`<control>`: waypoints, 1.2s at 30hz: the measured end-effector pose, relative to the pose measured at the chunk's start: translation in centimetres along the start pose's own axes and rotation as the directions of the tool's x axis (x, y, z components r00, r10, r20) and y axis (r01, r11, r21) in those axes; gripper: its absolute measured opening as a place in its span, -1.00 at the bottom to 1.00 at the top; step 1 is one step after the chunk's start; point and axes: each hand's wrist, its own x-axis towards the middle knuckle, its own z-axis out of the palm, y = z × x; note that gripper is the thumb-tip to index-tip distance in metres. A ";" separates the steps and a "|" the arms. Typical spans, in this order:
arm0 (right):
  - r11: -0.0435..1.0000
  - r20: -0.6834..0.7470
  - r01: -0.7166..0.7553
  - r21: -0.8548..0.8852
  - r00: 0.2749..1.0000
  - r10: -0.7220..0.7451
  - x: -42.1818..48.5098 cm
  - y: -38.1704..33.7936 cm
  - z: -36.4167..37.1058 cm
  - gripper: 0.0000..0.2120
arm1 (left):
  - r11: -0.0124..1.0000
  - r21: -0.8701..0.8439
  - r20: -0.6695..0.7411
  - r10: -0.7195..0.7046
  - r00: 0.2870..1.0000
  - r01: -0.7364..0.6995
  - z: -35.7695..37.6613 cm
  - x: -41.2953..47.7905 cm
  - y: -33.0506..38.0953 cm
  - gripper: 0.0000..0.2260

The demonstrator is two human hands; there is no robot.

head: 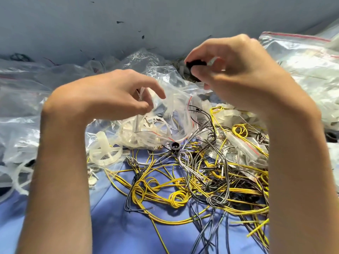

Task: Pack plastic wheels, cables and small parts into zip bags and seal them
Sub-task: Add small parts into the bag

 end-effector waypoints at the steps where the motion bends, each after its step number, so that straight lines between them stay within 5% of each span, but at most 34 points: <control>1: 1.000 0.020 0.019 0.009 1.000 -0.019 -0.1 0.0 -0.1 -0.85 | 1.000 -0.010 -0.005 0.003 1.000 -0.003 0.0 0.1 0.0 -0.70; 16: 0.983 0.233 0.128 0.131 0.960 -0.156 -0.2 -0.1 1.4 -0.89 | 0.997 -0.056 -0.064 0.042 0.997 -0.045 0.3 0.0 0.3 -0.74; 25: 0.989 0.273 0.113 -0.096 0.959 -0.083 0.2 0.0 2.4 -0.92 | 1.000 -0.017 -0.084 0.014 0.996 -0.015 0.5 0.4 0.2 -0.57; 29: 0.994 0.311 0.081 -0.071 0.949 -0.055 0.2 0.5 1.8 -0.88 | 1.000 -0.007 -0.111 0.014 0.994 -0.015 0.8 0.6 -0.1 -0.56; 36: 0.980 0.303 -0.146 -0.133 0.936 0.180 0.0 3.1 0.4 -0.89 | 1.000 -0.003 -0.136 0.021 0.991 -0.021 0.9 0.9 -0.3 -0.58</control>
